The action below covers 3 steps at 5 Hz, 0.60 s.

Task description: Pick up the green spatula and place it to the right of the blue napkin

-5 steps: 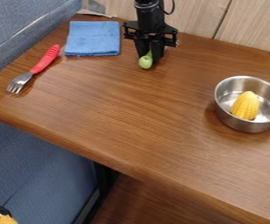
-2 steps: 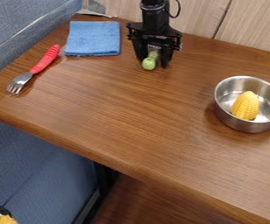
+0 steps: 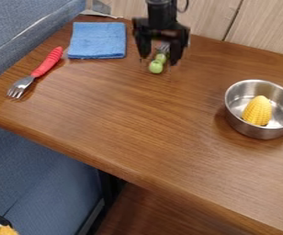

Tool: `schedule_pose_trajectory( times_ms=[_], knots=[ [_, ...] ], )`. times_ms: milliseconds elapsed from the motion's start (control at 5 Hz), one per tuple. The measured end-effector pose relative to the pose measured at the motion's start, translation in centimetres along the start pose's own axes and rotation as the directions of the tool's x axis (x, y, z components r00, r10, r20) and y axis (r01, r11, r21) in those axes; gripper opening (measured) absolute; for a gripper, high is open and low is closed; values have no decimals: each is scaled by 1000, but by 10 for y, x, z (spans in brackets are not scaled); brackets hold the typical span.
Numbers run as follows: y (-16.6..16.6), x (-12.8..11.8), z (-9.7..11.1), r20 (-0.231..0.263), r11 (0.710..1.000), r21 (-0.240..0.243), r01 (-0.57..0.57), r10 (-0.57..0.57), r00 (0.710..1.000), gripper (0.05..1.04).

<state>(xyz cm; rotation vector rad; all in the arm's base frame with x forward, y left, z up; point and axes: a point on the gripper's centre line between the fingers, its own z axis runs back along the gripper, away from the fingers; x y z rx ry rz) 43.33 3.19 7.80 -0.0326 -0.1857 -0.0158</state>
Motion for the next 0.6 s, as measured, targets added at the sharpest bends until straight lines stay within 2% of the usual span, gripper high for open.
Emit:
schedule_pose_trajectory(
  times_ms=[200, 400, 600],
  knots=[
    [6, 0, 31, 65, 1000, -12, -26, 26, 998, 1001],
    [18, -5, 56, 132, 997, -75, -14, 24, 991, 1001],
    [20, -6, 59, 140, 997, -75, -11, 22, 990, 1001]
  ],
)
